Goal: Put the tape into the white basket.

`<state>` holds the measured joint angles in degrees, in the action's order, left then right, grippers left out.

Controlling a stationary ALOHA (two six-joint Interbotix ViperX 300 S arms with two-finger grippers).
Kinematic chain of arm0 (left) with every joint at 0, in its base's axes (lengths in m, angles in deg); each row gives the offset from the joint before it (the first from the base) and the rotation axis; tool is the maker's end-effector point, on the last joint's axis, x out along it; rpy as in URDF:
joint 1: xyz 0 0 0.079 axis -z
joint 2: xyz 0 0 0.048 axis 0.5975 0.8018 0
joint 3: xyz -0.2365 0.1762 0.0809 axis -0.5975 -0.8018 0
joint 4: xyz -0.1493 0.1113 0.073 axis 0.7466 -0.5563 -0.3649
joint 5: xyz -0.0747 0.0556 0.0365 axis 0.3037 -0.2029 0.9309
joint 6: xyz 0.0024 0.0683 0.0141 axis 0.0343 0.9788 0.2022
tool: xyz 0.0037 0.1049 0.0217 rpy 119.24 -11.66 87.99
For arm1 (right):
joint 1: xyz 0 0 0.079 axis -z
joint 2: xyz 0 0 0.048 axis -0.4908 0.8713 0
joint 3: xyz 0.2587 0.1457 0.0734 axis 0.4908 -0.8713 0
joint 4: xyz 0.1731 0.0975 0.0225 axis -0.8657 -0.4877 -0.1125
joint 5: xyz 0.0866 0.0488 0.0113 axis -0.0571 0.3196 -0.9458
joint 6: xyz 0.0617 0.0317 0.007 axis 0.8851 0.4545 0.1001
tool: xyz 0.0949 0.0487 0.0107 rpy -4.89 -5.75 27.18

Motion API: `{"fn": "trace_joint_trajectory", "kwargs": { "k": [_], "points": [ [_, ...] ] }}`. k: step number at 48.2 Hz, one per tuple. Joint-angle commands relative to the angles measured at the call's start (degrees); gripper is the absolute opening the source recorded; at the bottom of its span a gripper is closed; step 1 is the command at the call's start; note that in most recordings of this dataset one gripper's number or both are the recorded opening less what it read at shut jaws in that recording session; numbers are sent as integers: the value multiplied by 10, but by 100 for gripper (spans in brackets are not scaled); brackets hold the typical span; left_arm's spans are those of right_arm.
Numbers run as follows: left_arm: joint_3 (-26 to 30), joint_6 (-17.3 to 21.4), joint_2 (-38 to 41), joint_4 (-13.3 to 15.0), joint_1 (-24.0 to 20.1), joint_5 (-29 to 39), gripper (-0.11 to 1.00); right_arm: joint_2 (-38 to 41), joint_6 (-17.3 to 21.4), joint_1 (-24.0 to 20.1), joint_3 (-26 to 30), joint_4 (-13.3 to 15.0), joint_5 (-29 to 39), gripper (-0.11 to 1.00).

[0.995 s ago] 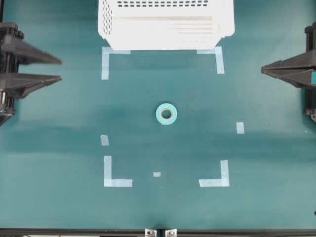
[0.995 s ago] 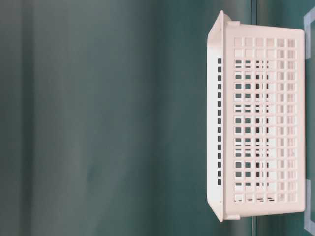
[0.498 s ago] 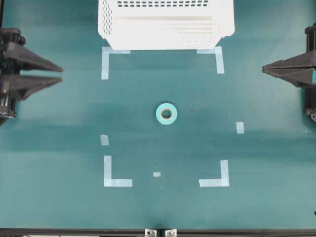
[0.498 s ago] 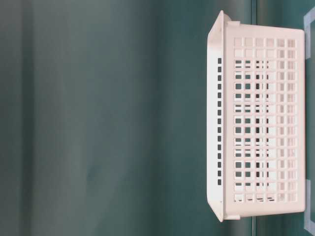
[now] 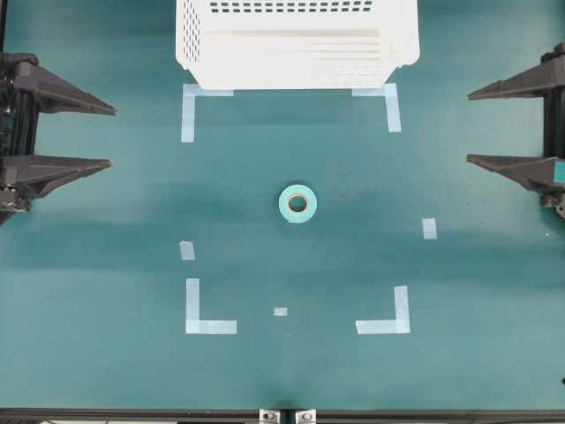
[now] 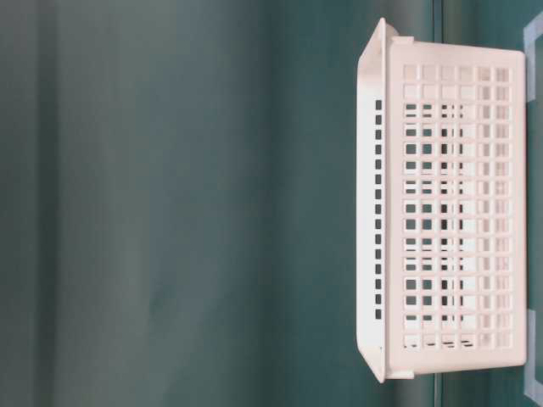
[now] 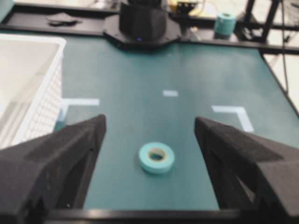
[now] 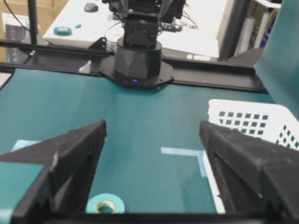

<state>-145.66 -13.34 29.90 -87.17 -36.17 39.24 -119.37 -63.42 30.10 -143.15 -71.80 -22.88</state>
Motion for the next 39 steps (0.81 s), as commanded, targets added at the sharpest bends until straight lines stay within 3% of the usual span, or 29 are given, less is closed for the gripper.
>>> {"fn": "trace_joint_trajectory", "kwargs": {
  "k": [1, 20, 26, 39],
  "points": [
    [-4, 1, -7, 0, 2, 0, 90, 16, 6, 0, 5, 0, -4, 91],
    [-83, 19, -141, -1, -1, 74, 89, 95, 21, 0, -7, 0, -15, 91],
    [-93, 35, -162, -1, -4, 107, 88, 130, 21, 1, -8, 0, -25, 91],
    [-112, 32, -181, -1, -4, 178, 88, 241, 23, -9, -1, 0, -86, 91]
  ]
}}
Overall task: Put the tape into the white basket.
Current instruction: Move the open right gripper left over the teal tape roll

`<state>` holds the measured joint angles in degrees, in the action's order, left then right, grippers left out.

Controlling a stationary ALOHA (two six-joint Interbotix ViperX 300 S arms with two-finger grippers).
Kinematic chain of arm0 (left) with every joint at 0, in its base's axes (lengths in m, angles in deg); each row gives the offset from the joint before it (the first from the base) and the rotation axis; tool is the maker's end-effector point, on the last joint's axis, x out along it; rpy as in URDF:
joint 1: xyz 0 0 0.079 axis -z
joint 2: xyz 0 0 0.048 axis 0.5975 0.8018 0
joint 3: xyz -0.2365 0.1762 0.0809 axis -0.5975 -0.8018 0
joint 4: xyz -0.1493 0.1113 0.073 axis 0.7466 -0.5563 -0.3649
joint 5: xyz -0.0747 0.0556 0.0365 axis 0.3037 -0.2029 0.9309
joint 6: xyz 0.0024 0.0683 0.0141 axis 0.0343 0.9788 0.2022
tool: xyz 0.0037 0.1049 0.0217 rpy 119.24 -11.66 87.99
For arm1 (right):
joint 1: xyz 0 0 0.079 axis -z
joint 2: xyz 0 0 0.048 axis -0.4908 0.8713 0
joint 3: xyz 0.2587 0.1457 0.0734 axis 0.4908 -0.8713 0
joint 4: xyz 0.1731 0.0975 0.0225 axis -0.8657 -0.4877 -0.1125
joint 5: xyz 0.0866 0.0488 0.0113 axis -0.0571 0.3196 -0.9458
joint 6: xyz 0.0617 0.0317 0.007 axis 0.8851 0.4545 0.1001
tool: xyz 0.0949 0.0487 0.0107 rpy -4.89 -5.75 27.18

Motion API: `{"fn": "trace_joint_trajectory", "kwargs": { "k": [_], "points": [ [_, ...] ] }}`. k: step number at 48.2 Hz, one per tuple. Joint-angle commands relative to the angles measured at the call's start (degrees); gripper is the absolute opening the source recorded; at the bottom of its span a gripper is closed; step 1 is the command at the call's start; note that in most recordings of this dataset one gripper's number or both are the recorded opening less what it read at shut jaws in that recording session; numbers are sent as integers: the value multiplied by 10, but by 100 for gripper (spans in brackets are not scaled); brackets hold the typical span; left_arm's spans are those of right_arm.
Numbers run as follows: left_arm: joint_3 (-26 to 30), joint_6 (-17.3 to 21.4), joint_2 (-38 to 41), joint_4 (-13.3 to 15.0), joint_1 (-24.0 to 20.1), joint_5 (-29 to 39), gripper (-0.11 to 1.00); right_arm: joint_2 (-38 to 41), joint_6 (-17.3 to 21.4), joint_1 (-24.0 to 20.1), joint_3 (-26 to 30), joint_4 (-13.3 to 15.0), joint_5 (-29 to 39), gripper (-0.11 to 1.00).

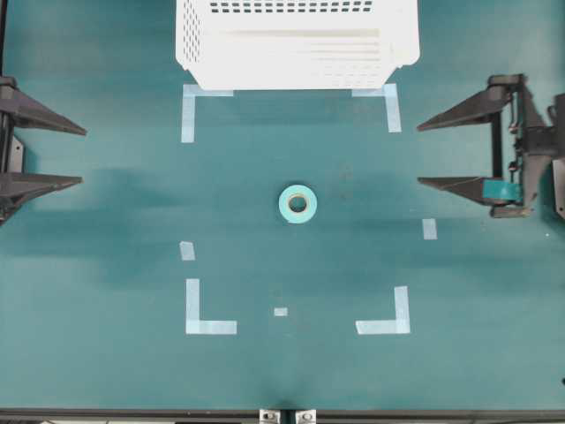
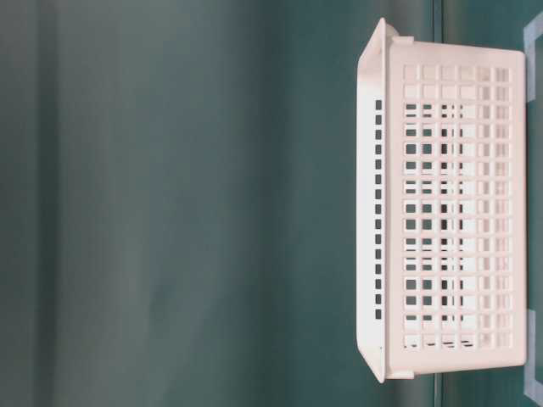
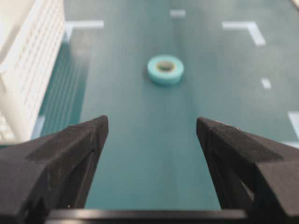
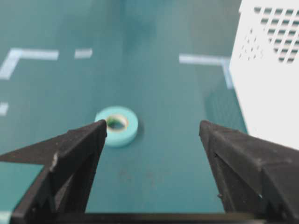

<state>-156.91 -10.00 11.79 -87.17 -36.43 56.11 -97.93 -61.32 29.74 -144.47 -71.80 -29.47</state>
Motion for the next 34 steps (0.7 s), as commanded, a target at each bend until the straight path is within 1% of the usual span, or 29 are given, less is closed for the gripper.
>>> {"fn": "trace_joint_trajectory", "kwargs": {
  "k": [1, 16, 25, 34],
  "points": [
    [-2, -3, -2, -1, -2, 9, 88, 35, 2, -5, 13, 0, -24, 91],
    [-35, -4, -39, -1, -5, -5, 88, 149, 26, -7, 51, 1, -62, 92],
    [-44, -3, -51, -1, -12, -7, 88, 199, 28, -7, 75, 0, -72, 95],
    [-45, -3, -66, -1, -12, -1, 88, 247, 28, -7, 99, 0, -86, 95]
  ]
}}
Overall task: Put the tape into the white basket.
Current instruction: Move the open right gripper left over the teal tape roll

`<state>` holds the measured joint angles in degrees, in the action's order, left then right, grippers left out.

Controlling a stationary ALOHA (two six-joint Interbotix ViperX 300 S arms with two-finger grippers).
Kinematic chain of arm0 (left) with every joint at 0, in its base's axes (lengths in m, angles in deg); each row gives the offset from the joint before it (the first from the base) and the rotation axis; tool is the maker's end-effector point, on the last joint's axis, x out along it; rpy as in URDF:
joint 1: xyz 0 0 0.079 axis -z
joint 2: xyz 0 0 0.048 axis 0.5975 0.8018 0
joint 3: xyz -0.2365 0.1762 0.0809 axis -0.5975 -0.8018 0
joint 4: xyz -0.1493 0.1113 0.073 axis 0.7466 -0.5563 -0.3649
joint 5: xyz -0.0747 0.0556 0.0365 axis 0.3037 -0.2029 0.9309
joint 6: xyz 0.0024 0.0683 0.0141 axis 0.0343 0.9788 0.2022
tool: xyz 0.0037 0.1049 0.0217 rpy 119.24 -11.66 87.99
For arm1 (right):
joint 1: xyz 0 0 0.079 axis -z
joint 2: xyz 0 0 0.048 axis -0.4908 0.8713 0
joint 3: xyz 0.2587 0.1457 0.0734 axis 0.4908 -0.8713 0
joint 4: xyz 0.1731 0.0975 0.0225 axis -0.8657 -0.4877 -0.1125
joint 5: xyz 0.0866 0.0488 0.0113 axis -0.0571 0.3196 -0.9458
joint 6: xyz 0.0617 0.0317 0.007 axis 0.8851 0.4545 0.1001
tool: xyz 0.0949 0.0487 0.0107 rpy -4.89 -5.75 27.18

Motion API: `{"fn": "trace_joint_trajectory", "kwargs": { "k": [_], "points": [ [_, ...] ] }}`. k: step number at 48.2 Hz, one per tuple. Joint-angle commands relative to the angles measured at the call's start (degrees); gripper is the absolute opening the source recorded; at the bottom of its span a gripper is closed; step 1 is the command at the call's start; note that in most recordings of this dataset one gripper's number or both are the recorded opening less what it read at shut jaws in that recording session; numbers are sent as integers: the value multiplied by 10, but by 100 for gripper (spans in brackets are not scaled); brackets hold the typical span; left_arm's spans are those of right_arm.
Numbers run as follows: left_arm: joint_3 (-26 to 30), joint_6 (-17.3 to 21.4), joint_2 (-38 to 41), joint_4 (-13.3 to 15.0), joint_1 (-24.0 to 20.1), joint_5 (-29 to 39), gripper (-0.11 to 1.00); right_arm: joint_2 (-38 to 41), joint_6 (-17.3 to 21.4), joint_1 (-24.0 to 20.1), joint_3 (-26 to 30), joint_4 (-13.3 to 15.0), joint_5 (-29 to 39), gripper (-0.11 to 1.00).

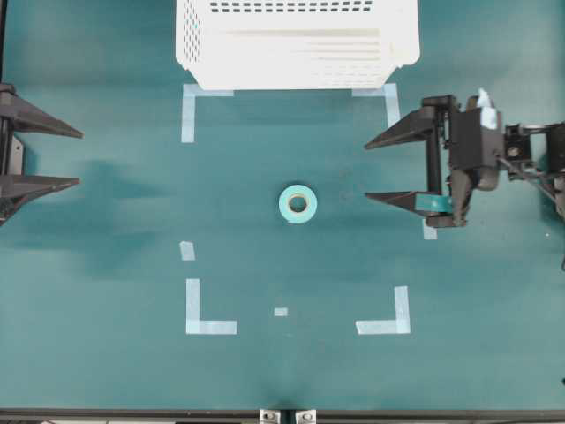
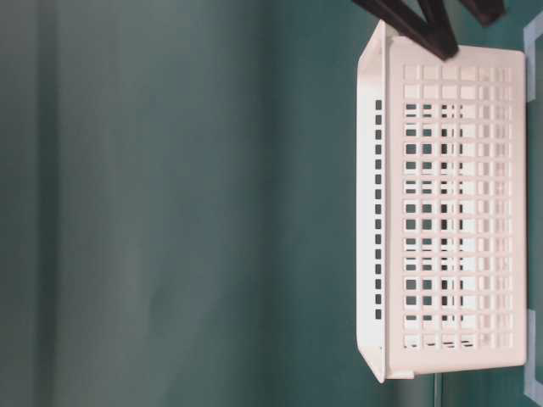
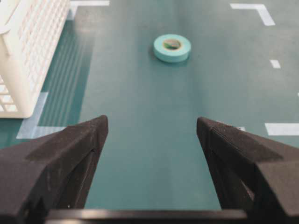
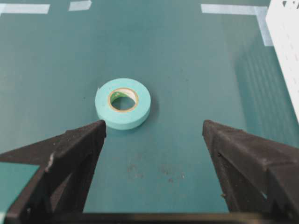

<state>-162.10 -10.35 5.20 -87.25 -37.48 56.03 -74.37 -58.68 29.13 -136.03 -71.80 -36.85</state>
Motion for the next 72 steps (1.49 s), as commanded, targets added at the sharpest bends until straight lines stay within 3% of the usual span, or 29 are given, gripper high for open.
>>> {"fn": "trace_joint_trajectory", "kwargs": {
  "k": [1, 21, 72],
  "points": [
    [7, 1, -2, 0, -2, 0, 88, 17, 2, -1, 17, 0, -15, 95],
    [5, 4, -4, 0, -2, 1, 88, 106, 40, -3, 37, -6, -65, 95],
    [3, 4, -4, -1, -10, -2, 88, 247, 53, -31, 147, -15, -62, 95]
  ]
}}
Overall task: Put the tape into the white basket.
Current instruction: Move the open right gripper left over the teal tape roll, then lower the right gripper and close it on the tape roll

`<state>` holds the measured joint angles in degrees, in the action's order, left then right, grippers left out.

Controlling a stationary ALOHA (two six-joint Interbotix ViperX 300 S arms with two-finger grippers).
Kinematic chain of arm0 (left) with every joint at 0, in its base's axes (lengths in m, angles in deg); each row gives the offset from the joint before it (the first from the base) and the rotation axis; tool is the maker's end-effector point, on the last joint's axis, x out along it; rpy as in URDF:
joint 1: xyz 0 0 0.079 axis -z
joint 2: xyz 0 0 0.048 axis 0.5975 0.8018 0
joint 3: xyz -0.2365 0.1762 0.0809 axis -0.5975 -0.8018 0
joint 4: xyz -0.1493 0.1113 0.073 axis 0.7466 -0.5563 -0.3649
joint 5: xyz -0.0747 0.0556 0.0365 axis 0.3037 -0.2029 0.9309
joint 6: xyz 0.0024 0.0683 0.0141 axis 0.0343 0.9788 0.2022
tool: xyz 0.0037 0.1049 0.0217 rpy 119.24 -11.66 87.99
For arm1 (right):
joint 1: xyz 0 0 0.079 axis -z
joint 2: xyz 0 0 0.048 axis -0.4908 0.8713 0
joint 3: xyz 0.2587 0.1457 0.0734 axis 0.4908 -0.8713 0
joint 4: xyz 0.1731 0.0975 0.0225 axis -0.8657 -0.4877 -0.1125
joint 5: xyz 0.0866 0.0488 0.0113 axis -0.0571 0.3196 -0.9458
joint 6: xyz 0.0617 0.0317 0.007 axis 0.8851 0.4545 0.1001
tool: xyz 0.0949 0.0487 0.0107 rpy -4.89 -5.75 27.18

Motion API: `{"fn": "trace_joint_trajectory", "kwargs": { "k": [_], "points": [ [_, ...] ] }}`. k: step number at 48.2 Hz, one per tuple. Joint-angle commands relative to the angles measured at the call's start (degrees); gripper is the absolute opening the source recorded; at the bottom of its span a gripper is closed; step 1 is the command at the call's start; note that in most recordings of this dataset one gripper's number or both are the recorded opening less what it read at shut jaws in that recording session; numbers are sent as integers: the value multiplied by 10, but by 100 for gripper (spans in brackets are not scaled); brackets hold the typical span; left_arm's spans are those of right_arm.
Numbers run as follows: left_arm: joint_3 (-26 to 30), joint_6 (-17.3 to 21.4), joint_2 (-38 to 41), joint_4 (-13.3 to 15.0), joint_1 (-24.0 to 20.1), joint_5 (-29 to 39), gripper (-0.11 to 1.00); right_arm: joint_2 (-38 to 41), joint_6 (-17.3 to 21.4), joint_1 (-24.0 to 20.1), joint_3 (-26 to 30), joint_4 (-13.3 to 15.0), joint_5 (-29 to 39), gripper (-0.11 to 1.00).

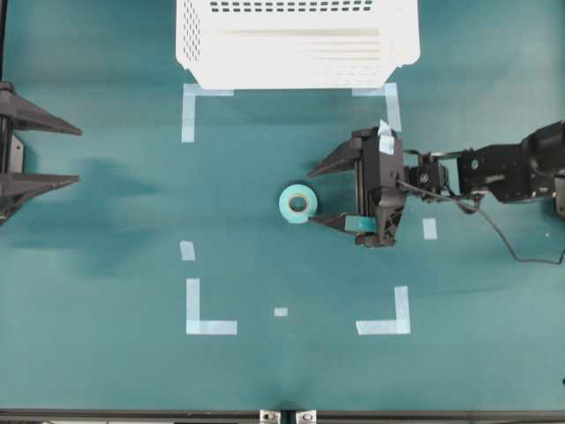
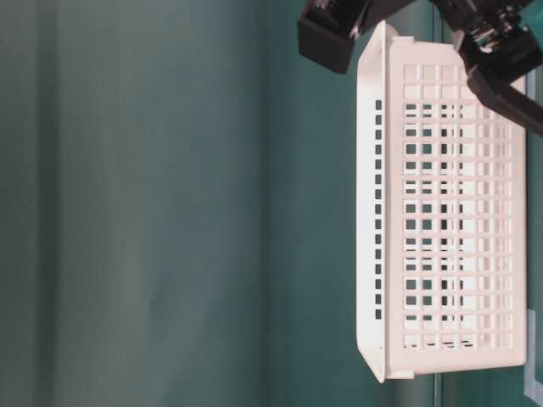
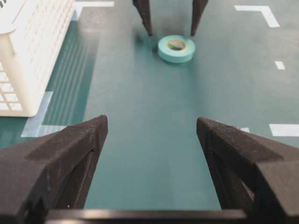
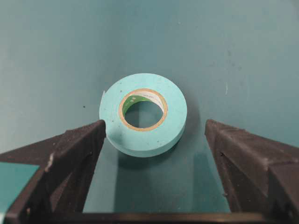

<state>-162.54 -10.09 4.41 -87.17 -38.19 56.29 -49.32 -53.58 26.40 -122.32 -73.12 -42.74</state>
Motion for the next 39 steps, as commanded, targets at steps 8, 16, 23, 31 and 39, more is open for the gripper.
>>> {"fn": "trace_joint_trajectory", "kwargs": {
  "k": [8, 16, 23, 31, 39],
  "points": [
    [7, 1, 4, -2, -4, -4, 88, 9, 6, -5, 22, -2, -4, 95],
    [7, 1, 4, -1, -7, -5, 88, 20, 6, -5, 35, -2, -4, 95],
    [6, 1, 4, -1, -8, -5, 88, 31, 6, -5, 47, -2, 0, 95],
    [6, 1, 4, -1, -8, -5, 88, 34, 6, -5, 54, -2, 18, 95],
    [7, 1, 4, -2, -8, -5, 88, 34, 6, -5, 57, -2, 22, 95]
  ]
}}
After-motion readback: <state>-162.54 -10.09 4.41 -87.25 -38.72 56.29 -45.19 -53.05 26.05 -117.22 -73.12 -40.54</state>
